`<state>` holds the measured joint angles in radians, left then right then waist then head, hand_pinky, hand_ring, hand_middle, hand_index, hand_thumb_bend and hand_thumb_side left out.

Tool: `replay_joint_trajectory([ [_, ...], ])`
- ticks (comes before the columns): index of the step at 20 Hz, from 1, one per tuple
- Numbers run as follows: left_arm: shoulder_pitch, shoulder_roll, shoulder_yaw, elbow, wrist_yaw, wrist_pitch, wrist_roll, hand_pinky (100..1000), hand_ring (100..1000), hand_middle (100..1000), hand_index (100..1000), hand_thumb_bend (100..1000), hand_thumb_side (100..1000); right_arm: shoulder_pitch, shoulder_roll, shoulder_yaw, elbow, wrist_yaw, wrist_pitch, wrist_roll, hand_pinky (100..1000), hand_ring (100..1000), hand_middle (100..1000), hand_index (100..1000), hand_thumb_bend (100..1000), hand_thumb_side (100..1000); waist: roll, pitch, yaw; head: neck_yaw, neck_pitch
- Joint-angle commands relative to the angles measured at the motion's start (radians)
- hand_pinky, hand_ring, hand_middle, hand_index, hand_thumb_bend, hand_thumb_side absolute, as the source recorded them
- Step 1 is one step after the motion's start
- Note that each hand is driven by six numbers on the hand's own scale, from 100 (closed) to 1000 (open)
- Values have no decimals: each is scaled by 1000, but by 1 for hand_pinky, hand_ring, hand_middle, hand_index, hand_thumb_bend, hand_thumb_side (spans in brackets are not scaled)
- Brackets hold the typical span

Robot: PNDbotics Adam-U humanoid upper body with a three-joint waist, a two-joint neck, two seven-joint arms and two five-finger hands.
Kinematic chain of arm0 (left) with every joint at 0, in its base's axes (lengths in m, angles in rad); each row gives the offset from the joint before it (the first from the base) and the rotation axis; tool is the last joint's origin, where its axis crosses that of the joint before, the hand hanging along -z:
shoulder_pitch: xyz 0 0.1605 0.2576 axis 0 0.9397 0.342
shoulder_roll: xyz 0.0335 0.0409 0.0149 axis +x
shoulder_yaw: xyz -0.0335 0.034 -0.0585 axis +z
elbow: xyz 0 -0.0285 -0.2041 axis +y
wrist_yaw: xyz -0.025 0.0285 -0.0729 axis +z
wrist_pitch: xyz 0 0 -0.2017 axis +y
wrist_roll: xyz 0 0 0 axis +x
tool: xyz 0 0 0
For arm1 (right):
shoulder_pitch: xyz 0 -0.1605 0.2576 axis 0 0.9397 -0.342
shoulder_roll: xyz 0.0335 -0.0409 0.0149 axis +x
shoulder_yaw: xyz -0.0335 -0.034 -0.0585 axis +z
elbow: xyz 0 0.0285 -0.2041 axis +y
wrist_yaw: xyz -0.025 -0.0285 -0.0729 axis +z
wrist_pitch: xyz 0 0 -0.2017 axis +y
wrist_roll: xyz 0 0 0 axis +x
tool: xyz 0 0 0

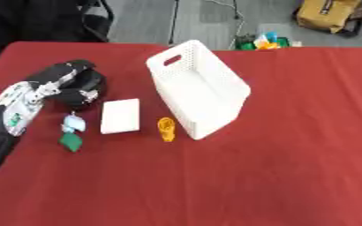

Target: Pick up objects on the table and place them in the box.

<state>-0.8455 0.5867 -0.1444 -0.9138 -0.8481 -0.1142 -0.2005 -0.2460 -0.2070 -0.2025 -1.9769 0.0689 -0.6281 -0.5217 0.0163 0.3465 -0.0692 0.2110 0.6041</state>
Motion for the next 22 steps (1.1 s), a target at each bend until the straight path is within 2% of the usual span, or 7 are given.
replay_joint_trajectory([
  [1,7,0,-9,14,-6,2,4,100,754,830,800,100,539,-6,-11,-3,-23,-5,-10,-16,606,565,520,577,100,933,-6,-13,0,1,-10],
  [2,6,1,-8,12,-5,6,12,100,754,830,800,100,539,-6,-11,-3,-23,-5,-9,-16,606,565,520,577,100,933,-6,-13,0,2,-9],
  [3,4,1,-8,11,-5,8,19,100,689,760,770,100,472,-5,-11,-2,-23,-5,-9,-17,606,565,518,577,100,931,-5,-14,0,2,-9],
  [5,1,2,-9,7,-5,12,32,100,645,696,736,100,410,-5,-12,-2,-23,-6,-8,-19,607,565,517,576,100,932,-4,-15,1,2,-9],
  [10,-5,4,-12,2,-23,24,73,100,528,548,639,100,306,-5,-13,-2,-23,-8,-8,-19,607,564,516,575,100,930,-2,-16,0,2,-10],
  [16,-12,4,-12,-1,-41,44,125,100,448,499,608,100,217,-5,-12,-2,-23,-9,-5,-18,608,565,515,573,100,930,2,-16,-1,1,-12],
  [22,-24,10,-15,-7,-47,60,135,100,426,469,557,100,245,-3,-14,-1,-23,-11,0,-16,609,565,515,575,100,923,7,-20,2,0,-6],
])
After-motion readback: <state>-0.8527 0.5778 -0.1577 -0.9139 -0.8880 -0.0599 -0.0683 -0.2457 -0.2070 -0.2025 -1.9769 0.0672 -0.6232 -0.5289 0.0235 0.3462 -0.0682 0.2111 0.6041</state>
